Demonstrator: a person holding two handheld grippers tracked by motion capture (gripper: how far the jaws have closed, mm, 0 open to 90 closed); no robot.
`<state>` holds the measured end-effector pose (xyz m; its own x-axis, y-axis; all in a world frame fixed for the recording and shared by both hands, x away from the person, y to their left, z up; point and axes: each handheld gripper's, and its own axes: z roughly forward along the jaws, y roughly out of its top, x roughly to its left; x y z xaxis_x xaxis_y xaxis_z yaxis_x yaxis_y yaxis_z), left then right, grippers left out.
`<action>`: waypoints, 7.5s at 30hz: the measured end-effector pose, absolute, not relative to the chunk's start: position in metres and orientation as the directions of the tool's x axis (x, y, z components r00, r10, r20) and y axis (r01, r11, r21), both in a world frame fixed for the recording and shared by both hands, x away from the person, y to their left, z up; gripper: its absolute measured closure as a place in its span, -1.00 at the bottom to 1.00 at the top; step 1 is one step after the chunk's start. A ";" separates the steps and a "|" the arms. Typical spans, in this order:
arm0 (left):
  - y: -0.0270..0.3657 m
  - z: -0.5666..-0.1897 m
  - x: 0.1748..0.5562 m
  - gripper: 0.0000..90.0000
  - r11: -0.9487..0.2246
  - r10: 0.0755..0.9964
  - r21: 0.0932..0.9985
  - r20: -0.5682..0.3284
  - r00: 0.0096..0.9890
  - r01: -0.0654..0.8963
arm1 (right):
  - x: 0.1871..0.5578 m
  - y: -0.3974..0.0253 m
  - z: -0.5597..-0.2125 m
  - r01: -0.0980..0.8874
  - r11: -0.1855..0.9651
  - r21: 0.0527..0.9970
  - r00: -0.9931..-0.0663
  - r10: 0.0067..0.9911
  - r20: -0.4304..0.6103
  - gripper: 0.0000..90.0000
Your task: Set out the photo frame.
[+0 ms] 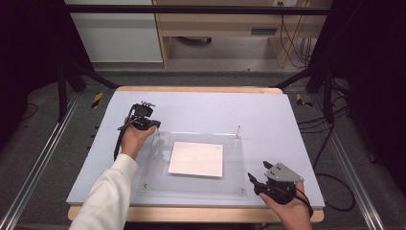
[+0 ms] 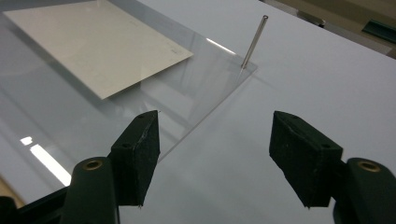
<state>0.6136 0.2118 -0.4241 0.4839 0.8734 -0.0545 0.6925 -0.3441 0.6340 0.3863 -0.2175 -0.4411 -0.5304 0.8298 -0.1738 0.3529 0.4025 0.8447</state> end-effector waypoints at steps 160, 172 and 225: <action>0.266 -0.406 0.415 -0.13 -0.484 0.626 0.870 0.269 0.732 0.095 | 0.400 -0.172 -0.395 0.208 0.509 0.836 -0.621 0.728 -0.289 0.15; 0.234 -0.388 0.406 -0.09 -0.615 0.541 0.788 0.447 0.713 -0.028 | 0.404 -0.172 -0.391 0.216 0.511 0.832 -0.626 0.726 -0.284 0.16; 0.210 -0.323 0.477 0.38 -0.687 0.492 0.727 0.468 0.734 -0.003 | 0.470 -0.191 -0.356 0.199 0.454 0.869 -0.615 0.748 -0.250 0.30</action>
<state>0.4773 0.2100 -0.3230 0.7343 0.4916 0.4681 -0.0034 -0.6870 0.7267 0.4703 -0.1906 -0.3560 -0.6152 0.7477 -0.2499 0.1987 0.4539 0.8686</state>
